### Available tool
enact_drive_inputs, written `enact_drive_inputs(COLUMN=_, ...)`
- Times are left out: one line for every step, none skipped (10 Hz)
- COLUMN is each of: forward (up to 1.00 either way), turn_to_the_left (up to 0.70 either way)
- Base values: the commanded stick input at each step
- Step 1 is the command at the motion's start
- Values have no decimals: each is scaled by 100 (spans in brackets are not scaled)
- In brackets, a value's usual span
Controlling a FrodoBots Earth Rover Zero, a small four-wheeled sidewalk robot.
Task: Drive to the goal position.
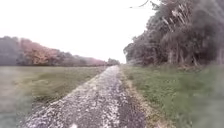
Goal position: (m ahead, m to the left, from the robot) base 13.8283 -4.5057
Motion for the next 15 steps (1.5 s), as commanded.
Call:
enact_drive_inputs(forward=100, turn_to_the_left=0)
enact_drive_inputs(forward=100, turn_to_the_left=40)
enact_drive_inputs(forward=100, turn_to_the_left=40)
enact_drive_inputs(forward=100, turn_to_the_left=36)
enact_drive_inputs(forward=100, turn_to_the_left=29)
enact_drive_inputs(forward=100, turn_to_the_left=0)
enact_drive_inputs(forward=100, turn_to_the_left=0)
enact_drive_inputs(forward=100, turn_to_the_left=0)
enact_drive_inputs(forward=100, turn_to_the_left=0)
enact_drive_inputs(forward=100, turn_to_the_left=0)
enact_drive_inputs(forward=100, turn_to_the_left=0)
enact_drive_inputs(forward=100, turn_to_the_left=0)
enact_drive_inputs(forward=100, turn_to_the_left=0)
enact_drive_inputs(forward=100, turn_to_the_left=0)
enact_drive_inputs(forward=100, turn_to_the_left=0)
